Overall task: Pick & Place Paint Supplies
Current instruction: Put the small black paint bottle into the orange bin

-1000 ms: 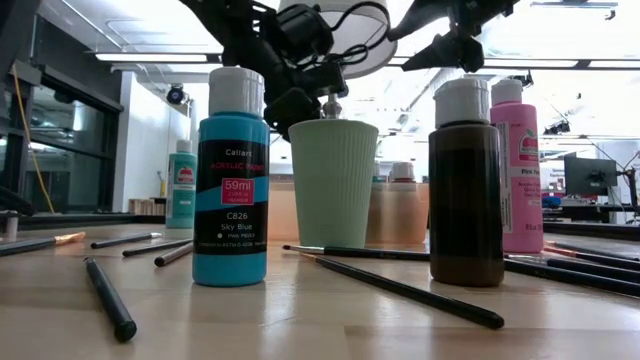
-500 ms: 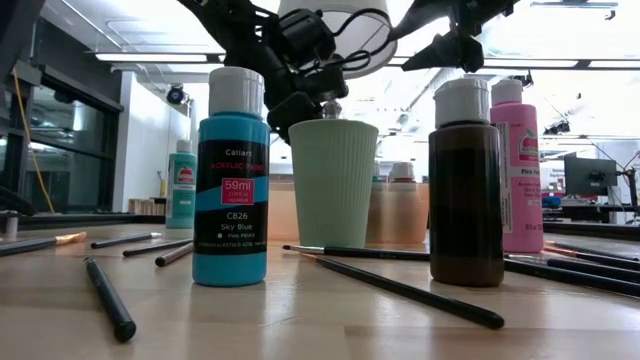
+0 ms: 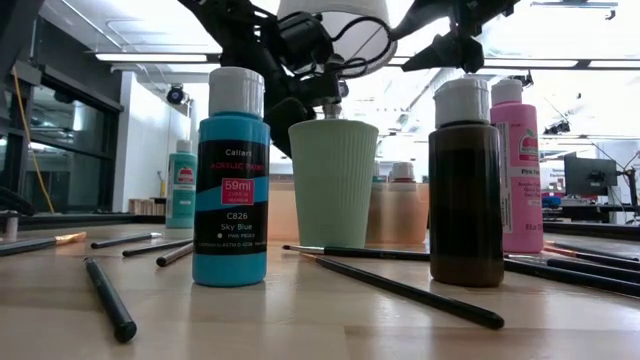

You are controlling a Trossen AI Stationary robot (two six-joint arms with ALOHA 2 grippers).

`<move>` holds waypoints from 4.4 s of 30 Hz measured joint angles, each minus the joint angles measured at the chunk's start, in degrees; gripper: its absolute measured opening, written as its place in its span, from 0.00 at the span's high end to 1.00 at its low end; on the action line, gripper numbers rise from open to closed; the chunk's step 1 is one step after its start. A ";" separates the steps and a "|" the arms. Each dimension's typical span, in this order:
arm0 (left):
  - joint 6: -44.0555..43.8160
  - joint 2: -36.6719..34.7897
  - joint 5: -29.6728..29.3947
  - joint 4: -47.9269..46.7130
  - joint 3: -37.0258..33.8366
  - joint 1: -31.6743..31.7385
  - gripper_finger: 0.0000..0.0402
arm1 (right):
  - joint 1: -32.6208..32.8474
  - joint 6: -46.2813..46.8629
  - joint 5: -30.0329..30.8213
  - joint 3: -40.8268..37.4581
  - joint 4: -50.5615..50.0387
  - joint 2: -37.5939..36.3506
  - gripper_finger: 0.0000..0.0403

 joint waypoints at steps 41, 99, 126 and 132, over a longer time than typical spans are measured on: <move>-30.15 -40.51 -14.83 -32.12 -0.05 -0.01 0.46 | 14.75 -3.88 -10.45 -0.02 -1.64 -0.02 0.26; -29.83 -47.06 -15.24 -41.53 -0.03 -4.87 0.46 | 29.14 -13.06 -19.73 22.54 -17.05 32.28 0.26; -29.64 -47.04 -15.21 -42.81 0.03 -4.87 0.46 | 27.61 -14.19 -16.95 30.89 -27.27 43.26 0.33; -29.64 -47.04 -15.21 -42.79 0.03 -4.87 0.46 | 27.69 -14.09 -17.49 30.88 -26.08 43.79 0.45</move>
